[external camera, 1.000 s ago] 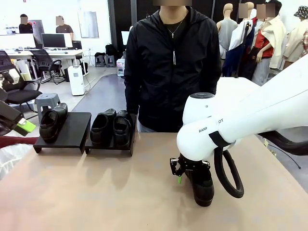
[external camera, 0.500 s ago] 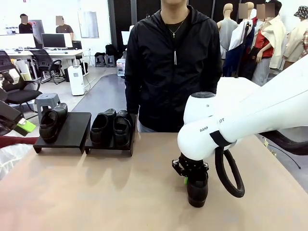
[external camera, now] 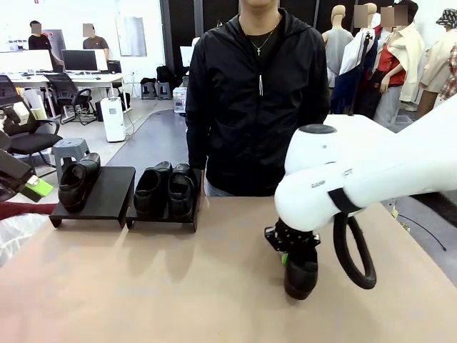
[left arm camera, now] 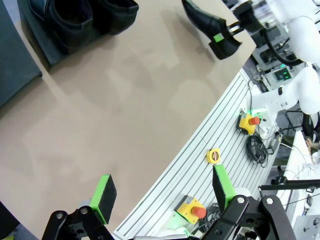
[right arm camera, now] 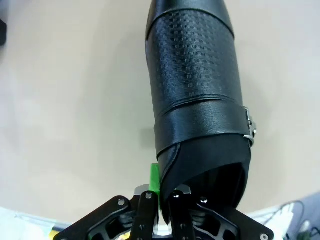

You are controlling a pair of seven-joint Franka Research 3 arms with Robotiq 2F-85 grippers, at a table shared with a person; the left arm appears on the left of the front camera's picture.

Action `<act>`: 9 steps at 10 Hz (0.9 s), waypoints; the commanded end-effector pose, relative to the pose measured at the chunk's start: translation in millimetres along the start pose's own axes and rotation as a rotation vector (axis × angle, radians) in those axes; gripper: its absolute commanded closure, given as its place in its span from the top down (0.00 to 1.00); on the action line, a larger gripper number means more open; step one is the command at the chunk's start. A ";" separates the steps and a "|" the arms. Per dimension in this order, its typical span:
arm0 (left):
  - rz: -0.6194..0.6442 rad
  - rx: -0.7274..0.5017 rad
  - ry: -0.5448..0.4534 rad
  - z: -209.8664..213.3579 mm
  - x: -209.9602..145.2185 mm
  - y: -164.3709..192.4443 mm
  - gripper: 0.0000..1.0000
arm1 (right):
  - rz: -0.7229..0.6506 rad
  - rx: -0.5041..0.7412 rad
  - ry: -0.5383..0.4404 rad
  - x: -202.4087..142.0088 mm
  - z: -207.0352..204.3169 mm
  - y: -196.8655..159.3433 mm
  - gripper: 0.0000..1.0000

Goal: Organize the shoes by placing them on the stand.
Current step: Pick up one Shoe and place it in the middle of the table.

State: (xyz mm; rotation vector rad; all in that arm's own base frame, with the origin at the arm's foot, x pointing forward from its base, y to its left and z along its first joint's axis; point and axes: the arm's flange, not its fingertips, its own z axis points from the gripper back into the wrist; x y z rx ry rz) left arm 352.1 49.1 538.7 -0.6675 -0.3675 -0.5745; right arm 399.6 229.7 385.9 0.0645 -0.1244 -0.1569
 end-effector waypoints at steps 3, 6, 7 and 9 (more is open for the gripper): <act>-0.020 -0.017 -0.015 1.0 0.2 0.3 1.00 | 0.006 0.100 -0.008 -99.5 109.8 -58.7 0.00; -0.020 -0.017 -0.015 1.0 0.2 0.3 1.00 | -0.021 0.082 -0.018 -98.2 111.0 -53.4 0.00; -0.020 -0.017 -0.015 1.0 0.2 0.3 1.00 | -0.021 0.082 -0.018 -98.2 111.0 -53.4 0.00; -0.020 -0.017 -0.015 1.0 0.2 0.3 1.00 | -0.004 0.050 -0.080 -120.1 128.9 -25.6 0.00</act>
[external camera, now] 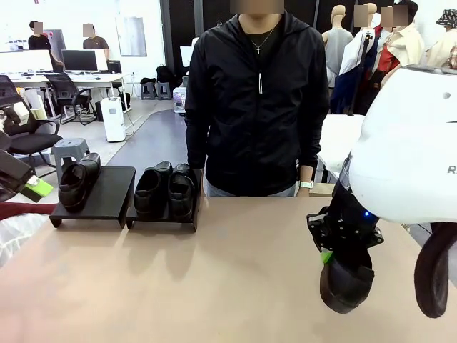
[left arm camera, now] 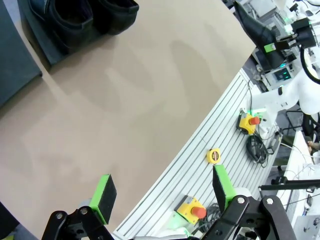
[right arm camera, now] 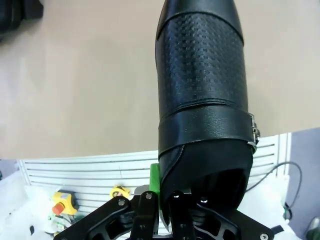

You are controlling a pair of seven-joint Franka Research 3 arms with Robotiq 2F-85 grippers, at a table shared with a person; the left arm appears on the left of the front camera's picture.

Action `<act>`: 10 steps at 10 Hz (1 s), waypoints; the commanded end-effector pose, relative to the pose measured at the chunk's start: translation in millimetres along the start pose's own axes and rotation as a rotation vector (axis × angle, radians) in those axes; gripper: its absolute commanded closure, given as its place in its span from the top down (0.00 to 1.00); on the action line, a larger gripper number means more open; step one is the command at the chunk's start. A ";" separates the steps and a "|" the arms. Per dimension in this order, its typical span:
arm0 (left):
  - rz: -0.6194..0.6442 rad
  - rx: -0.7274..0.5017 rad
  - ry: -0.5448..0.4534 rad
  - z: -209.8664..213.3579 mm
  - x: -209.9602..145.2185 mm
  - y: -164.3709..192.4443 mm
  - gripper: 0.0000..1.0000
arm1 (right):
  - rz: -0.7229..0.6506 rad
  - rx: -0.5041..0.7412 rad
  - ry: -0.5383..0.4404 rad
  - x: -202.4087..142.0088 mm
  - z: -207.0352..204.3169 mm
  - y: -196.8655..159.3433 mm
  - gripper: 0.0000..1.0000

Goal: Organize the shoes by placing them on the stand.
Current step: Pick up one Shoe and place it in the middle of the table.

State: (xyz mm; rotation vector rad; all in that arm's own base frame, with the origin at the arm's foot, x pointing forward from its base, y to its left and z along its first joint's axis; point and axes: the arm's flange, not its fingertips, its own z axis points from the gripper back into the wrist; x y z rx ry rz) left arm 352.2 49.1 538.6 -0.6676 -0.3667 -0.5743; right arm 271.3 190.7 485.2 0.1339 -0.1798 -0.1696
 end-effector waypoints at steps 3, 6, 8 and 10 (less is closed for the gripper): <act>-0.020 -0.017 -0.016 1.1 0.1 0.1 1.00 | 0.273 0.107 -0.100 -61.6 4.0 160.7 0.00; -0.020 -0.017 -0.016 1.1 0.1 0.1 1.00 | 0.154 0.116 -0.095 -62.8 -53.3 246.0 0.00; -0.020 -0.017 -0.016 1.1 0.1 0.1 1.00 | 0.126 0.117 -0.129 -50.0 -92.6 271.0 0.00; -0.020 -0.017 -0.016 1.1 0.1 0.1 1.00 | 0.160 0.159 -0.057 -27.3 -119.1 273.8 0.00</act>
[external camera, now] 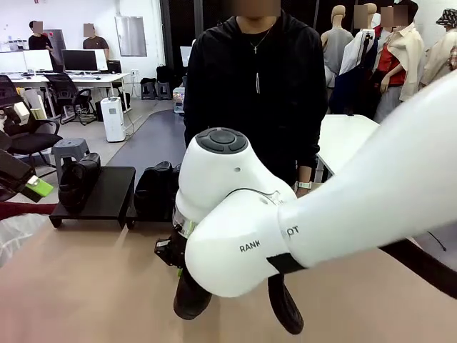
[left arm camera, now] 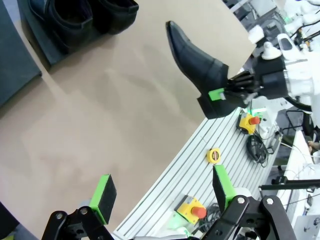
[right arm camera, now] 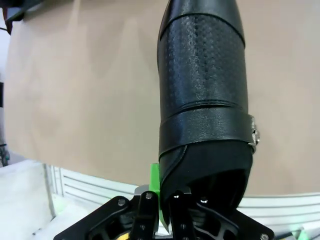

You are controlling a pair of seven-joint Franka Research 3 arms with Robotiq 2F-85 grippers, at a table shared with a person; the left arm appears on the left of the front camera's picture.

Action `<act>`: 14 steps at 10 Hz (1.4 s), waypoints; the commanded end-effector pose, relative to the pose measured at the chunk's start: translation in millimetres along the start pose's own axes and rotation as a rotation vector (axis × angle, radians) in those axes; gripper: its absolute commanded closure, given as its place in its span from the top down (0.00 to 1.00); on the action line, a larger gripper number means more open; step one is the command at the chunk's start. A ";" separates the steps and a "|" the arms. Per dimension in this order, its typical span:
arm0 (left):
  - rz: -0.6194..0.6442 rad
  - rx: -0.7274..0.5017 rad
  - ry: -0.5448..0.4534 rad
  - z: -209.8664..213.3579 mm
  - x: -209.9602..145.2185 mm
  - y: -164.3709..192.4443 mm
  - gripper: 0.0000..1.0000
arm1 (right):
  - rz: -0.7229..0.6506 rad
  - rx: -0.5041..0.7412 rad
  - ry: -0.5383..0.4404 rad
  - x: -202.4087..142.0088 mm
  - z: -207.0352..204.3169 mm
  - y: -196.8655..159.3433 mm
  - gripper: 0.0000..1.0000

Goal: Organize the shoes by placing them on the stand.
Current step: Pick up one Shoe and place it in the middle of the table.

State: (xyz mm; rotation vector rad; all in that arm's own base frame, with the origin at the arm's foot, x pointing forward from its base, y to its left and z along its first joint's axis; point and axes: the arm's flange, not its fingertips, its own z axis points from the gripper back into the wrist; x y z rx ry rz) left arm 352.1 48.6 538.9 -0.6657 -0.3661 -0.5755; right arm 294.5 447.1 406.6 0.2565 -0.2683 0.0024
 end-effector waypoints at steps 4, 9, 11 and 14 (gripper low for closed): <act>-0.019 -0.018 -0.017 1.2 -0.2 0.7 1.00 | 0.026 0.002 0.114 31.1 -47.0 13.6 0.00; -0.019 -0.018 -0.017 1.2 -0.2 0.7 1.00 | 0.025 -0.004 0.135 31.9 -52.5 5.1 1.00; -0.019 -0.018 -0.017 1.2 -0.2 0.7 1.00 | 0.020 0.020 0.127 30.4 -43.4 -0.7 1.00; -0.019 -0.018 -0.017 1.2 -0.2 0.7 1.00 | 0.075 0.121 0.096 24.1 46.1 -41.0 1.00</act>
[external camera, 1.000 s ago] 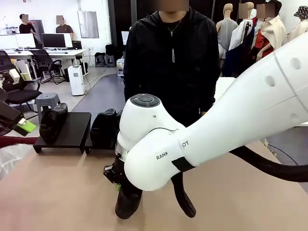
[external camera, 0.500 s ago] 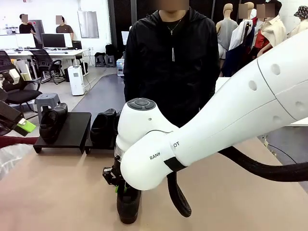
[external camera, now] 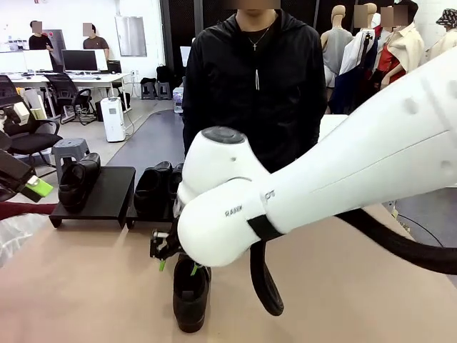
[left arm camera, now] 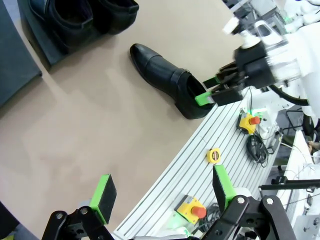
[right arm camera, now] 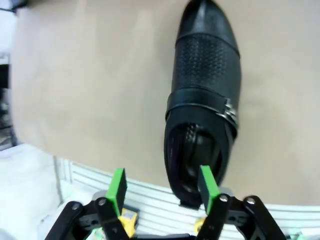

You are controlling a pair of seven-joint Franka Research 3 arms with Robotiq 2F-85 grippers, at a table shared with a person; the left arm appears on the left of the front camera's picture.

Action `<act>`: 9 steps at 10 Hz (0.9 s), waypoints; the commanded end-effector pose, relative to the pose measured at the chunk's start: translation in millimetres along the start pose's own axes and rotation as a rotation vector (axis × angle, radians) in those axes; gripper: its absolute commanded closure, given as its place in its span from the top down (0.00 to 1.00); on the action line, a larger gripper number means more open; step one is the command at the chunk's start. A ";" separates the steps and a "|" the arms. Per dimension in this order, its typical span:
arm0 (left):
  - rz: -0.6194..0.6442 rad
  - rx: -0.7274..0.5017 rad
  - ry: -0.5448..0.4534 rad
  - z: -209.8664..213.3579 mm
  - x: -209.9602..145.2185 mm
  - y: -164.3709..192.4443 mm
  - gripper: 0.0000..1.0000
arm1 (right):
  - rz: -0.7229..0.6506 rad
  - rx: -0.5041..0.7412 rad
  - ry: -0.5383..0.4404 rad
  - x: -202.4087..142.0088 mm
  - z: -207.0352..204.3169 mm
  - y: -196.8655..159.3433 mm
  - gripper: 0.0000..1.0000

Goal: Organize the shoes by placing them on the stand.
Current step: Pick up one Shoe and place it in the middle of the table.

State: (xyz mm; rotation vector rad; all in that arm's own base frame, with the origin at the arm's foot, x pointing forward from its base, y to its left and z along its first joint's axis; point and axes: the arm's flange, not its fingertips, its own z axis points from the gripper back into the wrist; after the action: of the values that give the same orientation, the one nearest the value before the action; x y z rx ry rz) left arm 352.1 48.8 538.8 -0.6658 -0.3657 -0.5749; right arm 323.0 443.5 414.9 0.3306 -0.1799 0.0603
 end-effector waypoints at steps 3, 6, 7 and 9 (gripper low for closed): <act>-0.020 -0.018 -0.017 1.1 0.0 0.5 1.00 | 0.051 0.183 0.065 -17.4 179.0 -151.8 1.00; -0.020 -0.018 -0.017 1.1 0.0 0.5 1.00 | -0.085 0.582 0.094 -26.9 249.1 -303.1 1.00; -0.020 -0.018 -0.017 1.1 0.0 0.5 1.00 | -0.167 0.650 0.086 -29.8 249.0 -340.7 1.00; -0.020 -0.018 -0.017 1.1 0.0 0.5 1.00 | -0.211 0.672 0.073 -37.7 231.7 -363.5 1.00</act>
State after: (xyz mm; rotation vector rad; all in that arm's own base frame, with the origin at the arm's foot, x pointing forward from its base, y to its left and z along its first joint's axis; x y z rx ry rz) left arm 352.0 49.0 539.0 -0.6653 -0.3658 -0.5743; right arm 274.3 -3.2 530.3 1.0134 -0.0429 -0.0806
